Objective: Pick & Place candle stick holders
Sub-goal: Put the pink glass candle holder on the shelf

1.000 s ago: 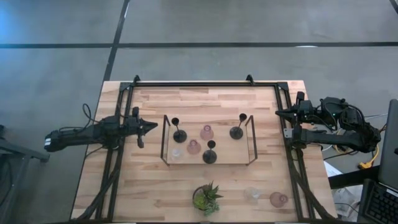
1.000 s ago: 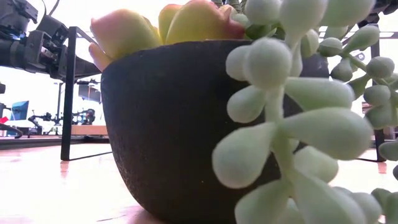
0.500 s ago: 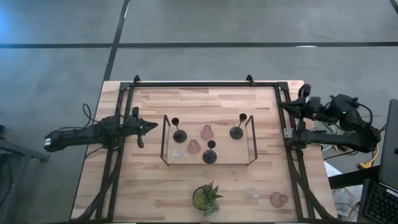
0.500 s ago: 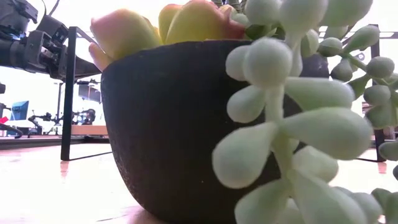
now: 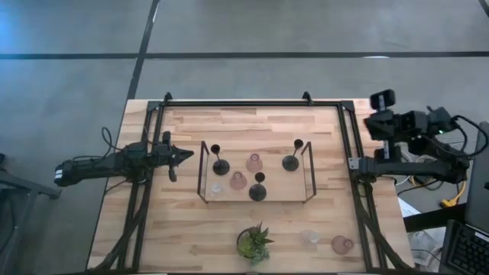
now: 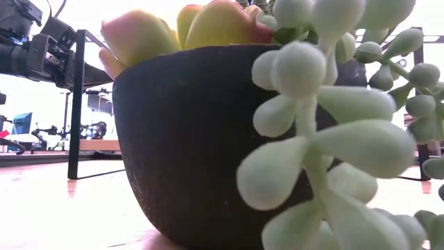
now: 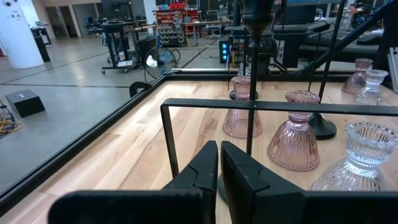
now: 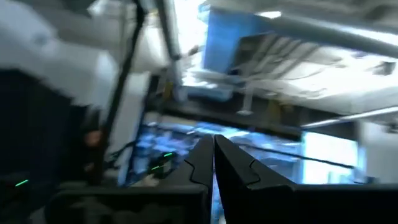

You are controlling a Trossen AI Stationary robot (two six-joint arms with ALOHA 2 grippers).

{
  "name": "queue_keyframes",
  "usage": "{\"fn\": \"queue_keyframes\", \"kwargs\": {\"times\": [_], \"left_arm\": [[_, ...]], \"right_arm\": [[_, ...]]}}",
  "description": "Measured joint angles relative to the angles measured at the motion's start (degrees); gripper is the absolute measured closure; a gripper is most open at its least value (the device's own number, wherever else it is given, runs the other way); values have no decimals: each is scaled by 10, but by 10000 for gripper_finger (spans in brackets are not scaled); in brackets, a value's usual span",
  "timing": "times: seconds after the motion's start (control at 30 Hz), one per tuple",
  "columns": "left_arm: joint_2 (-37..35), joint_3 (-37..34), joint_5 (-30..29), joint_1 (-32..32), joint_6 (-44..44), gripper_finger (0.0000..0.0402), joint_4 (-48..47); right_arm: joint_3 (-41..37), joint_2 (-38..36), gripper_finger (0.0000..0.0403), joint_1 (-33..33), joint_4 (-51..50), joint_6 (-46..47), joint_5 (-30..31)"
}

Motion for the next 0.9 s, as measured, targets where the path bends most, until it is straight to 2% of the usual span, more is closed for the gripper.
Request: {"fn": "queue_keyframes", "kwargs": {"times": [0.1,0.17,0.33,0.53,0.63,0.77,0.9], "left_arm": [[0,0,0,0,0,377,0],[0,0,0,0,0,378,0],[0,0,0,0,0,376,1],[0,0,0,0,0,378,2],[0,0,0,0,0,376,2],[0,0,0,0,0,378,3],[0,0,0,0,0,377,3]], "right_arm": [[41,60,394,0,-19,-3,-70],[91,109,394,0,-89,-15,-104],[269,243,394,0,-429,-65,-93],[459,365,394,29,-716,21,-94],[510,408,394,78,-784,80,-88],[552,445,394,169,-796,150,-57],[586,489,394,275,-830,215,18]]}}
